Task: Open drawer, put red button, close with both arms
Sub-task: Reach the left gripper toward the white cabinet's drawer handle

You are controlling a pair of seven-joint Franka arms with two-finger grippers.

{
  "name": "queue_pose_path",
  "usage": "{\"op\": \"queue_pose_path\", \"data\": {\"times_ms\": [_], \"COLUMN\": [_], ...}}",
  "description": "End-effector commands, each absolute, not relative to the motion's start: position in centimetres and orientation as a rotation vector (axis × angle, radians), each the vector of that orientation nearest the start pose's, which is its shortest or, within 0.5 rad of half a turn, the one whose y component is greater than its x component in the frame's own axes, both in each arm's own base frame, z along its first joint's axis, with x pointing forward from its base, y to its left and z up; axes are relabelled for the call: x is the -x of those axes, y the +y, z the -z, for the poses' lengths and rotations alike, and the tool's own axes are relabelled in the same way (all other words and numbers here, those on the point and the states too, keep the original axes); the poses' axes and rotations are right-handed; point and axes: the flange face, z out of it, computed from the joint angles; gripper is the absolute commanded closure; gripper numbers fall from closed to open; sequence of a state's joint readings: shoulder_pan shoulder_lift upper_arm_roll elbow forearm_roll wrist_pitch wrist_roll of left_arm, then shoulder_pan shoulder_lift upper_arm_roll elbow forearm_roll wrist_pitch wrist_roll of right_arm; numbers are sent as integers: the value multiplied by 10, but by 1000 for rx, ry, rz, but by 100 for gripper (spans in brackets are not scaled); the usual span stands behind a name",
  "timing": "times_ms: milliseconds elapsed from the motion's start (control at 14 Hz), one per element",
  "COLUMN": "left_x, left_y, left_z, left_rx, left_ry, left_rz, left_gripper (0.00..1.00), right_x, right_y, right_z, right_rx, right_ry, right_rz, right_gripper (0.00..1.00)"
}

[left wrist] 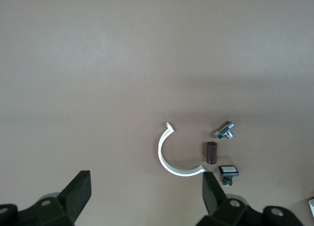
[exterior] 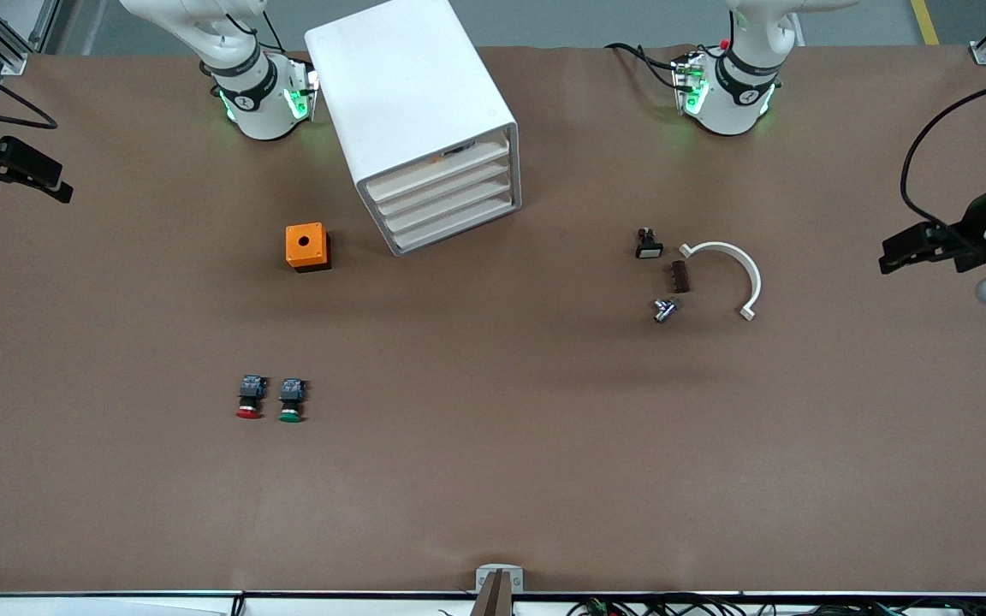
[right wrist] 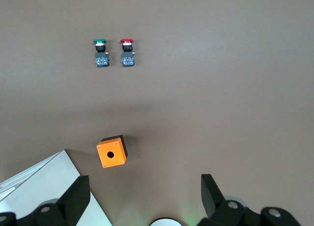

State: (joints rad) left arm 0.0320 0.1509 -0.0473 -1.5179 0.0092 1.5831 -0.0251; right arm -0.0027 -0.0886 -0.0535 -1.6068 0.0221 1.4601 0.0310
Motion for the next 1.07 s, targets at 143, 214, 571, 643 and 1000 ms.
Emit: {"op": "queue_pose_path", "data": {"times_ms": [143,214,571,643,1000], "left_x": [-625,-627,-625,-621,-602], "left_y": [-43,-50,-146,-165,-247], "left_z": [-490,-479,-408,-398,-359], "left_rx": [3088,3074,2900,2870,2647], "left_ry": [-311,-405,-663,-693,-1057], "left_rz": [-320,-348,-464,-472,-519], "left_gripper": [0,0,0,0,0], "right_x": [-511,-511,-510,-510,-510], "right_y": [-31,-31,-33,-33,-34], "right_z": [-648,-648,-647,-647,-647], "right_rx": [3110,3110,3109,3109,3109], "right_ry": [130,130,135,135,137], "right_rz": [-88,-88,-95,-97,-97], "right_gripper": [0,0,0,0,0]}}
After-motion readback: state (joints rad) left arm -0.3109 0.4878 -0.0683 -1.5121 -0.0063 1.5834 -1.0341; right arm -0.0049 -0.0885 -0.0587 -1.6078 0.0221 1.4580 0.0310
